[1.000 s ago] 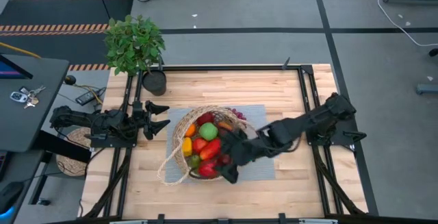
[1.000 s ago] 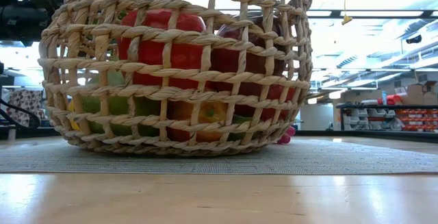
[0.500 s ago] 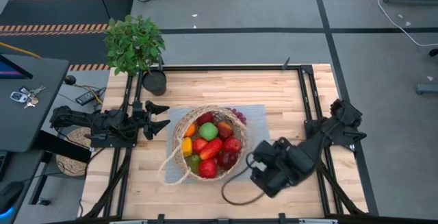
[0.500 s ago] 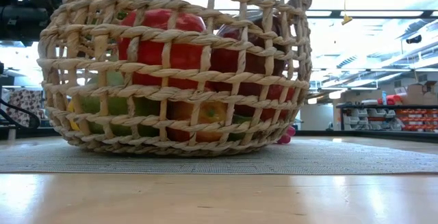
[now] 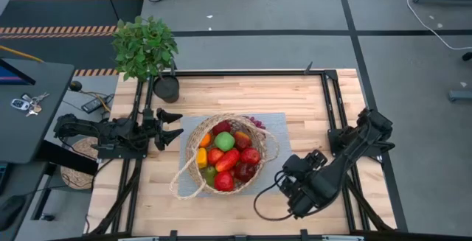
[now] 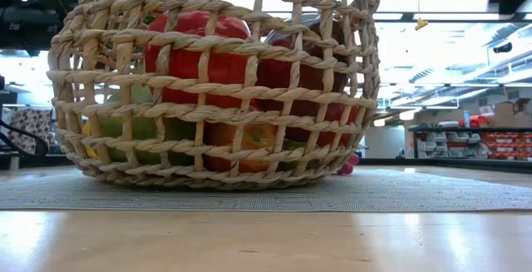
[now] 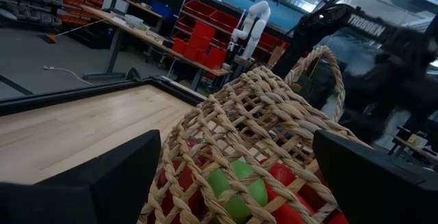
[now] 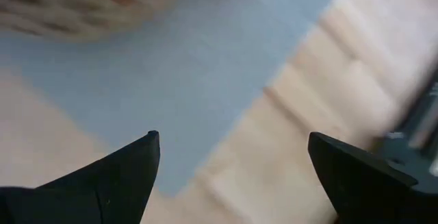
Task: Build produce basket
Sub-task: Put the red grapes into the brown basket
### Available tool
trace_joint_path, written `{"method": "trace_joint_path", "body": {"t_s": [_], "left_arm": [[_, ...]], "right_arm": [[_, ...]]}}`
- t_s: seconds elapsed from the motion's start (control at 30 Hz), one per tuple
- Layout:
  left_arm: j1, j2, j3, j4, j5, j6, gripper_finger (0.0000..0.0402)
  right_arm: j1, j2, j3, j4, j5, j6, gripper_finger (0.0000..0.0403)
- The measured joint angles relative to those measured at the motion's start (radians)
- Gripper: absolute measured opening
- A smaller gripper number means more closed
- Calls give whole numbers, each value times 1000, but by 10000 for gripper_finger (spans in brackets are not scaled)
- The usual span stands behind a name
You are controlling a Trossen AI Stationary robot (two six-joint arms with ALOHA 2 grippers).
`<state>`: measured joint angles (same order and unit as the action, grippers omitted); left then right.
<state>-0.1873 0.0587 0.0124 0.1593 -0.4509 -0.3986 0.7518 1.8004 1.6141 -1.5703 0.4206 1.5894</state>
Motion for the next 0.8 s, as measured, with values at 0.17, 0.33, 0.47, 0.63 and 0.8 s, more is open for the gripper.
{"method": "trace_joint_path", "body": {"t_s": [0.17,0.33,0.47,0.63,0.8], "left_arm": [[0,0,0,0,0,0,389],[0,0,0,0,0,0,389],[0,0,0,0,0,0,389],[0,0,0,0,0,0,389],[0,0,0,0,0,0,389]], "right_arm": [[-31,-78,-291,92,-4,-13,375],[-106,-288,-629,419,17,-72,375],[-153,-441,-801,553,154,-88,374],[-221,-591,-918,641,276,-206,374],[-373,-719,-1008,804,271,-499,374]]}}
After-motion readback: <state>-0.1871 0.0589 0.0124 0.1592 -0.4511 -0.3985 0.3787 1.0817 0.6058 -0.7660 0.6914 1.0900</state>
